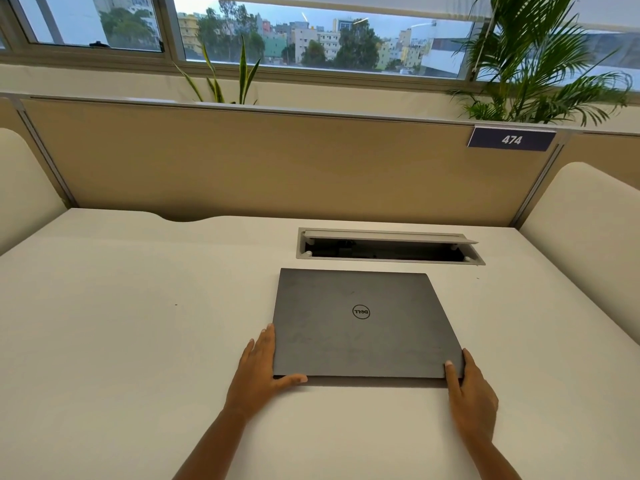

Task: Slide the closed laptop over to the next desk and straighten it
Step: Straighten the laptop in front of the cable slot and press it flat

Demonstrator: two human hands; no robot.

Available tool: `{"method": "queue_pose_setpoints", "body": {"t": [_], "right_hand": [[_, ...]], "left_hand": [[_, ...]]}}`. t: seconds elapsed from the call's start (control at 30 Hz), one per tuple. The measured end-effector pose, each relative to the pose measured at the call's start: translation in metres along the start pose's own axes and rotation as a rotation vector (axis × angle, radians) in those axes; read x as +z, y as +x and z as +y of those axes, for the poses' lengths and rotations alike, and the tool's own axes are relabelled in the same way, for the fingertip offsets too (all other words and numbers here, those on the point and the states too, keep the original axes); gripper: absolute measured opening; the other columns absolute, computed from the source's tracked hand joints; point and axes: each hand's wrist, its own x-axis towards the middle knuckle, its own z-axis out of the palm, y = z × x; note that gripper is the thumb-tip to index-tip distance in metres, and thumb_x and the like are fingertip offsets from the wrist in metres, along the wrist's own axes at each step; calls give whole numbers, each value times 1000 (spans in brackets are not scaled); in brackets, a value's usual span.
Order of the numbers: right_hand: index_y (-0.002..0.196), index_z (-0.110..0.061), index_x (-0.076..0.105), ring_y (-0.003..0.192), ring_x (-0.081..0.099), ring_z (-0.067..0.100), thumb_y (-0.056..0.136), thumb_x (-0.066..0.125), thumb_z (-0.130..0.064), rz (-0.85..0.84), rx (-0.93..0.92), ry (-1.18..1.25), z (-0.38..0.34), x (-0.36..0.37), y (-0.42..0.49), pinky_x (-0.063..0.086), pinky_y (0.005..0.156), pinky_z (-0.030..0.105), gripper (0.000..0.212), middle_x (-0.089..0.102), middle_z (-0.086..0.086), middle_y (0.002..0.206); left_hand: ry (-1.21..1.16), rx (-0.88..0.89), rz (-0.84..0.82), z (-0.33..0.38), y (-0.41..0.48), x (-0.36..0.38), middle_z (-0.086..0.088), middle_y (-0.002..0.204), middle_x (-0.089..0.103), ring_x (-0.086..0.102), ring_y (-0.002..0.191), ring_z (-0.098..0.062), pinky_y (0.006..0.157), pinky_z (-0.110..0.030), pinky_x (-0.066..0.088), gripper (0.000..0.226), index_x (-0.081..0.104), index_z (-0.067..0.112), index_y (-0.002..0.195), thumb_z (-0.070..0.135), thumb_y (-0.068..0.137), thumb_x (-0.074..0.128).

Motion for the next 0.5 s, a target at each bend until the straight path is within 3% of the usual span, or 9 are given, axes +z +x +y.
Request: {"method": "queue_pose_setpoints", "body": {"t": [0.33,0.5], "right_hand": [[133,-1,42,113,54,41,82,25,-39,26,-41,-44,-10,-1,-2,35,105,51,66,58,23,126],[135,0,38,121,49,40,90,33,-36,-52,-35,-52,-7,-5,0,33,107,49,58,53,23,133]], "left_hand": [[14,-16,1,1,0,0,1,157,18,19,144,-13,122,-36,10,129,6,14,149,90,50,37],[176,-66,-55,10,-7,-2,-6,160,0,-3,147,-20,120,-38,0,144,-5,9,148,99,35,-3]]}}
